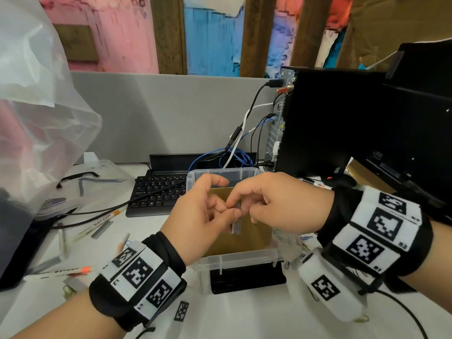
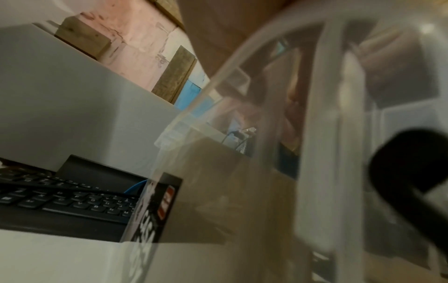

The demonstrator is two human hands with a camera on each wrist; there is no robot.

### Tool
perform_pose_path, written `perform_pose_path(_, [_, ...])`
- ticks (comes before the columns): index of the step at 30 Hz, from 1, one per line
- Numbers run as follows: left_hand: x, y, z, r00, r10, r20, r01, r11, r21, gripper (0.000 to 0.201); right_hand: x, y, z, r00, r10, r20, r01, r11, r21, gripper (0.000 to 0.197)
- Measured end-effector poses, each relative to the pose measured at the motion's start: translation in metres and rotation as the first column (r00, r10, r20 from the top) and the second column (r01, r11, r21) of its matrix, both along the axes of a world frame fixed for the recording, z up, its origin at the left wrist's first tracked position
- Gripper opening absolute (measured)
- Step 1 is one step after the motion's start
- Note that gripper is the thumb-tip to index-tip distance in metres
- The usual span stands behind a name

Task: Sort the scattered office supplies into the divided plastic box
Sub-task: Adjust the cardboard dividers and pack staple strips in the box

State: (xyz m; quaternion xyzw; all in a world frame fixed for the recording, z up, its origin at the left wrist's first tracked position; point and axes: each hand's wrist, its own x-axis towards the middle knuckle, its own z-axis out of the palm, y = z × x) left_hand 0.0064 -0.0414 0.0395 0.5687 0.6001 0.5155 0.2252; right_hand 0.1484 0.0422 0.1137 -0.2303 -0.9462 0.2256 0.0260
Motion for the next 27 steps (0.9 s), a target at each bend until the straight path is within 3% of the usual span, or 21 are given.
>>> perform_pose_path(5, [-0.006, 0.002, 0.000, 0.997, -0.035, -0.069, 0.037, 0.999, 0.030, 0.037, -0.008, 0.012, 0.005, 0.998, -0.020, 0.059, 0.020, 1.000, 0.000, 0.036])
perform_pose_path(10, [-0.026, 0.006, -0.002, 0.980, 0.045, -0.194, -0.017, 0.989, 0.145, 0.038, -0.010, 0.027, -0.001, 0.974, -0.010, 0.227, 0.016, 1.000, -0.023, 0.043])
perform_pose_path(14, [-0.042, 0.016, -0.019, 0.968, 0.055, -0.246, -0.022, 0.991, 0.132, 0.041, -0.014, 0.030, -0.013, 0.913, 0.037, 0.406, -0.035, 0.999, -0.013, 0.041])
perform_pose_path(20, [-0.054, 0.018, -0.032, 0.952, 0.017, -0.307, 0.024, 0.991, 0.132, 0.042, -0.027, 0.032, -0.019, 0.851, 0.056, 0.522, -0.084, 0.996, 0.031, 0.045])
perform_pose_path(27, [-0.058, 0.015, -0.034, 0.945, -0.057, -0.321, 0.099, 0.989, 0.113, 0.042, -0.037, 0.026, -0.034, 0.690, 0.096, 0.717, -0.131, 0.991, -0.007, 0.039])
